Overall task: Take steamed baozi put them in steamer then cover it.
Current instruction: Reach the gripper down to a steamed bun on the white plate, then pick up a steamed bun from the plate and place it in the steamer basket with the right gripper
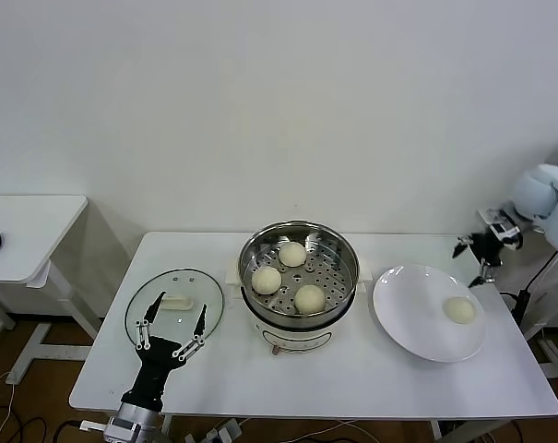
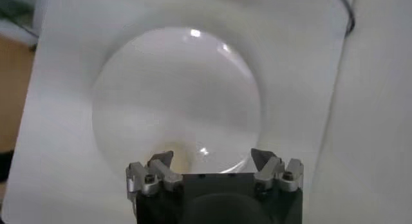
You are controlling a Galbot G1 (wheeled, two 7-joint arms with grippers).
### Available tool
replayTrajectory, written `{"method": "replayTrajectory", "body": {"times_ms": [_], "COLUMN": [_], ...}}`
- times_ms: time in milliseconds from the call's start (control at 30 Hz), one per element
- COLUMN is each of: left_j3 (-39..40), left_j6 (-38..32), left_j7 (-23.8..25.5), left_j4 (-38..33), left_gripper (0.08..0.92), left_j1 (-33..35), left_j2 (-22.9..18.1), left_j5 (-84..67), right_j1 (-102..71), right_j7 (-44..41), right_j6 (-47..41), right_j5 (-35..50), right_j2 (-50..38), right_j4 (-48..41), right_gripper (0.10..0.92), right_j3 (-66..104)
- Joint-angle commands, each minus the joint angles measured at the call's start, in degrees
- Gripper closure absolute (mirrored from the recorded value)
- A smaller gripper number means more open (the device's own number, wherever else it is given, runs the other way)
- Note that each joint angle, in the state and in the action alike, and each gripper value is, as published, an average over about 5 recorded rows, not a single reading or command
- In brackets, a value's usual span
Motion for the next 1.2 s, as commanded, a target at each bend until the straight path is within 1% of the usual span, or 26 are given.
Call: {"method": "replayTrajectory", "body": {"times_ms": [33, 333, 700, 800, 967, 1100, 1200], "left_j3": [-0.08, -0.12, -0.12, -0.1, 0.15, 0.35, 0.59], "left_j6": [-0.01, -0.2, -0.17, -0.18, -0.2, -0.22, -0.21], "left_j7": [0.02, -0.03, -0.05, -0.09, -0.12, -0.14, -0.14], "left_j4": [-0.01, 0.15, 0.26, 0.31, 0.36, 0.2, 0.17], "left_gripper": [0.177, 0.177, 0.177, 0.177, 0.177, 0.177, 0.177], "left_j1": [0.22, 0.52, 0.4, 0.32, 0.19, 0.11, -0.03], "left_j2": [-0.07, -0.14, -0.16, -0.18, -0.19, -0.08, 0.08], "left_j5": [0.1, 0.49, 0.64, 0.63, 0.62, 0.6, 0.59], "right_j1": [-11.85, -16.15, -16.98, -15.61, -11.63, -5.78, 1.49], "right_j7": [3.95, 5.2, 5.96, 5.56, 2.7, -1.57, -5.12], "right_j6": [-1.7, -1.85, -2.11, -2.62, -3.47, -3.74, -4.0], "right_j5": [-1.1, -1.8, -0.54, 0.73, 1.92, 1.9, 3.74], "right_j2": [1.83, 4.33, 4.37, 4.03, 3.09, 1.8, 0.96], "right_j4": [-10.39, -13.43, -13.59, -12.72, -11.15, -8.82, -4.98], "right_gripper": [0.203, 0.203, 0.204, 0.24, 0.354, 0.377, 0.38], "right_j3": [7.01, 11.85, 14.12, 12.65, 9.98, 7.09, 1.7]}}
